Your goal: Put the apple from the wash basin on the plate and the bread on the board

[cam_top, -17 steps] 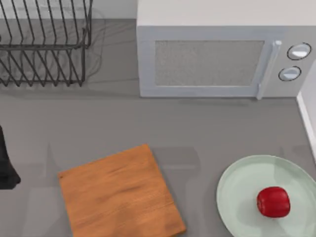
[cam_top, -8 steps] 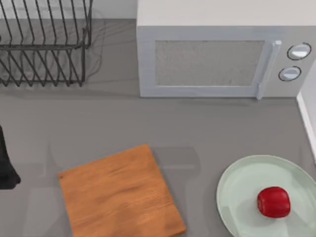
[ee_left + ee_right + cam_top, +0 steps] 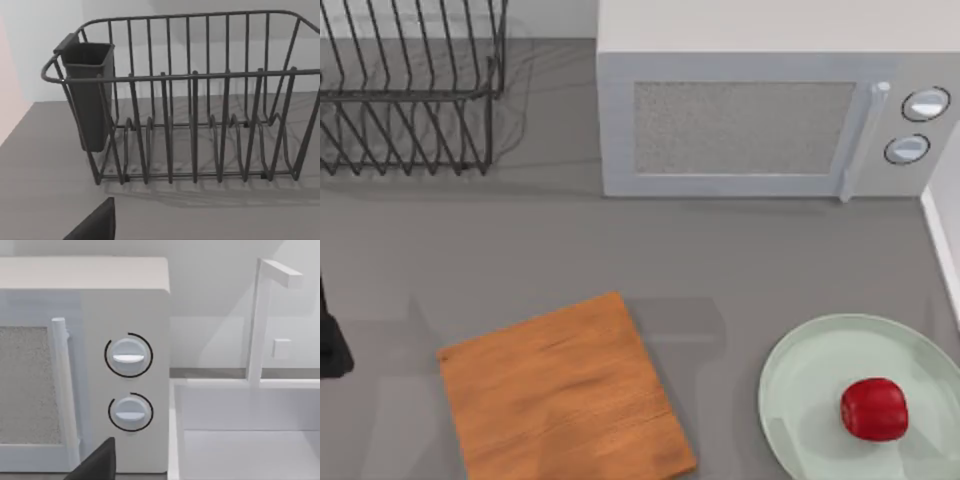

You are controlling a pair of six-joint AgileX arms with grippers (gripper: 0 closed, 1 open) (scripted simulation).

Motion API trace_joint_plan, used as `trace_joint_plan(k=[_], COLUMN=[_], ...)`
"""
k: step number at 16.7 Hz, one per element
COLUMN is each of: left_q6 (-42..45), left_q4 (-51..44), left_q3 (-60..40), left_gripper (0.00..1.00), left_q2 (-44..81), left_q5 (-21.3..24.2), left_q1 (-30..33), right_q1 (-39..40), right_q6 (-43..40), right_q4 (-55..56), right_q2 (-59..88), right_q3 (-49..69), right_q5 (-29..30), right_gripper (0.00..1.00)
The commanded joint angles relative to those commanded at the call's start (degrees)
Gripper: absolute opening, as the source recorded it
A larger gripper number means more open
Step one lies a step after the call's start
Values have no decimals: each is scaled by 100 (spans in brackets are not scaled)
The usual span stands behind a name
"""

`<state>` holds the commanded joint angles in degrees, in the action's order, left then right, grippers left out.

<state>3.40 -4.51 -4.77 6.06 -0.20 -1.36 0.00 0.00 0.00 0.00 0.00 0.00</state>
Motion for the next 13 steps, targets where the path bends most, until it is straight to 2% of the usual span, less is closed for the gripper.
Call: trace_joint_plan(k=[4, 13], left_q6=[759, 2882], left_q4=[-938, -3694], left_q3=[-1093, -4046], left_gripper=[100, 100], left_q2=[1573, 6444], left_q5=[6, 33], left_q1=[-248, -942], right_q1=[0, 0], right_q6=[0, 0], right_q4=[0, 0], right_q2=[0, 0], right_q3=[0, 0], right_q5=[0, 0], right_gripper=[100, 100])
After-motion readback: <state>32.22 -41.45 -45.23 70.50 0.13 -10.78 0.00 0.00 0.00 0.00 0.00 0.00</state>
